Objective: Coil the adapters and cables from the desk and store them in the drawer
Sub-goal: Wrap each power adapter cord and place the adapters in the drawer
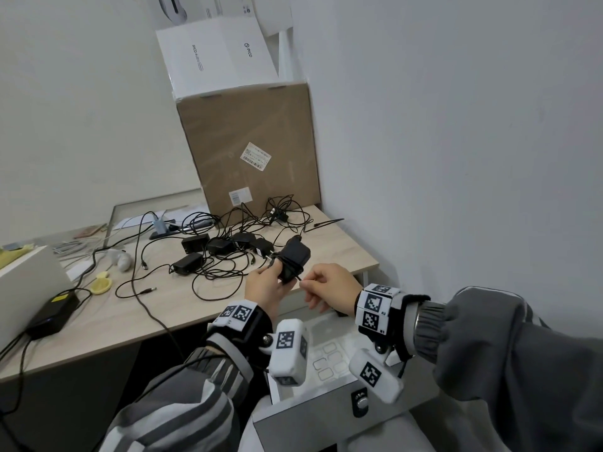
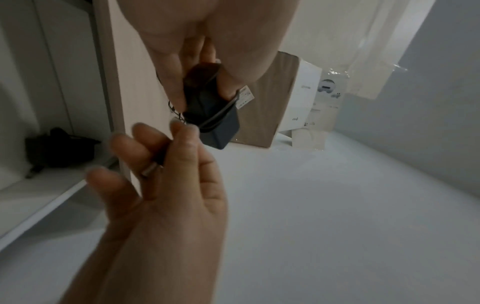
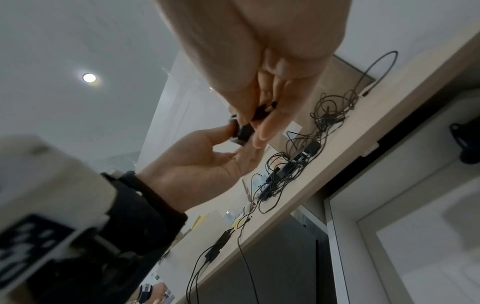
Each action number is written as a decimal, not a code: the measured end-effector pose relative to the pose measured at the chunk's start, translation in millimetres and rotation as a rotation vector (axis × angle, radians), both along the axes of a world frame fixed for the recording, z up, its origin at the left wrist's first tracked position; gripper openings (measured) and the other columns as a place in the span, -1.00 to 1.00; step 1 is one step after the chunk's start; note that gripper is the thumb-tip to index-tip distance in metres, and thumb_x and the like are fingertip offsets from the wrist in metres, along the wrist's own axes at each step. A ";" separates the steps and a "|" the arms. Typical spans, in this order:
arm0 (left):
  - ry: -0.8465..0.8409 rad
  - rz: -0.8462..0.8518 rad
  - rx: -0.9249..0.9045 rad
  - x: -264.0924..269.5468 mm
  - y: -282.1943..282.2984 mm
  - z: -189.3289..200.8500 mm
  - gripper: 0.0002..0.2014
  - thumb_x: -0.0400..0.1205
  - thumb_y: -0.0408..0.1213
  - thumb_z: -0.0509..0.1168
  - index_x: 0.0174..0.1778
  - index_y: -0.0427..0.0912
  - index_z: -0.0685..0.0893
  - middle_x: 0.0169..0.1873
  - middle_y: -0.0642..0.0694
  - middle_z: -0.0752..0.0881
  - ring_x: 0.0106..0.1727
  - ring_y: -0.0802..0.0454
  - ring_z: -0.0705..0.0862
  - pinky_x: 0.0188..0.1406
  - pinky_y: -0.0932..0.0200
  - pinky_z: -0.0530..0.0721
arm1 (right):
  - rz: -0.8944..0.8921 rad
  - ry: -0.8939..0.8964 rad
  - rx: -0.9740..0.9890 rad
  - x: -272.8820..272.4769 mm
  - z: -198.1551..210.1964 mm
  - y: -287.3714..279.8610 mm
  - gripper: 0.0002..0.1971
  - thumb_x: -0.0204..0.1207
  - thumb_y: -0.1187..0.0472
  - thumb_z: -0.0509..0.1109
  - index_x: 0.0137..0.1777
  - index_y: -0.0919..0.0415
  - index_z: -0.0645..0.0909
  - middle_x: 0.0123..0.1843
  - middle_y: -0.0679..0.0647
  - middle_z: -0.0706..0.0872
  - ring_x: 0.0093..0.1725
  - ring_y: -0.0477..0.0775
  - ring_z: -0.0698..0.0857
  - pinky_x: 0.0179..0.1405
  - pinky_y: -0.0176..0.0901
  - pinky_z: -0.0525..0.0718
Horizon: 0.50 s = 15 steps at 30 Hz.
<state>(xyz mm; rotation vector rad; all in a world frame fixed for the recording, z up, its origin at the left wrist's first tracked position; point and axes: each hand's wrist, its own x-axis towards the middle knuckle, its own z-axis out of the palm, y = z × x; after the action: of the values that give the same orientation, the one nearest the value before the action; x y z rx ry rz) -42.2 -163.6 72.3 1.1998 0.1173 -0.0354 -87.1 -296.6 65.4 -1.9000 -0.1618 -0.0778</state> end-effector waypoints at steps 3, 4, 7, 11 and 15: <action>-0.011 -0.098 -0.042 -7.5 -2.1 4.2 -0.81 0.76 -0.39 0.09 0.18 -0.41 0.52 -0.15 -0.30 0.63 -0.23 -0.08 0.65 -0.42 0.24 0.75 | -0.021 0.032 -0.009 0.2 -4.9 -4.8 -0.80 0.57 0.13 0.39 -0.22 0.22 0.55 -0.38 0.12 0.70 -0.55 -0.05 0.64 -0.63 -0.31 0.56; -0.001 -0.116 -0.045 -10.0 -2.5 4.0 -0.83 0.77 -0.39 0.07 0.20 -0.34 0.49 -0.16 -0.27 0.64 -0.23 -0.07 0.65 -0.44 0.24 0.74 | -0.042 0.019 -0.035 1.0 -5.2 -7.8 -0.80 0.55 0.11 0.42 -0.20 0.21 0.56 -0.38 0.10 0.70 -0.56 -0.06 0.62 -0.64 -0.31 0.53; 0.039 -0.183 0.004 -14.5 -0.3 0.1 -0.82 0.78 -0.32 0.05 0.27 -0.18 0.45 -0.14 -0.21 0.66 -0.26 -0.05 0.66 -0.53 0.25 0.66 | -0.081 -0.025 -0.096 3.5 -3.9 -20.8 -0.72 0.48 0.07 0.49 0.10 0.10 0.53 -0.34 0.08 0.75 -0.45 -0.02 0.63 -0.52 -0.24 0.56; 0.119 -0.319 0.076 -20.0 1.7 -1.5 -0.81 0.78 -0.25 0.02 0.19 -0.11 0.51 -0.29 -0.14 0.64 -0.48 0.07 0.67 -0.53 0.30 0.40 | 0.077 -0.078 -0.119 5.0 -7.7 -37.4 -0.37 0.40 0.07 0.55 0.40 -0.15 0.33 -0.16 0.06 0.79 -0.15 0.04 0.73 0.00 0.06 0.68; 0.178 -0.405 0.074 -21.3 0.9 1.1 -0.77 0.74 -0.24 0.09 0.04 -0.27 0.60 -0.36 -0.14 0.55 -0.54 0.09 0.57 -0.59 0.33 0.44 | 0.096 -0.172 -0.134 4.4 -11.5 -38.9 -0.36 0.33 -0.02 0.59 0.34 -0.24 0.35 0.21 -0.08 0.64 -0.09 0.08 0.72 0.11 0.16 0.68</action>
<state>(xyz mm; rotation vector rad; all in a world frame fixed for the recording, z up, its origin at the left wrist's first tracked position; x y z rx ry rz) -63.5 -162.7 73.4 1.2776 0.0300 -0.4975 -82.7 -335.5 54.0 -2.0156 -0.3830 -0.1692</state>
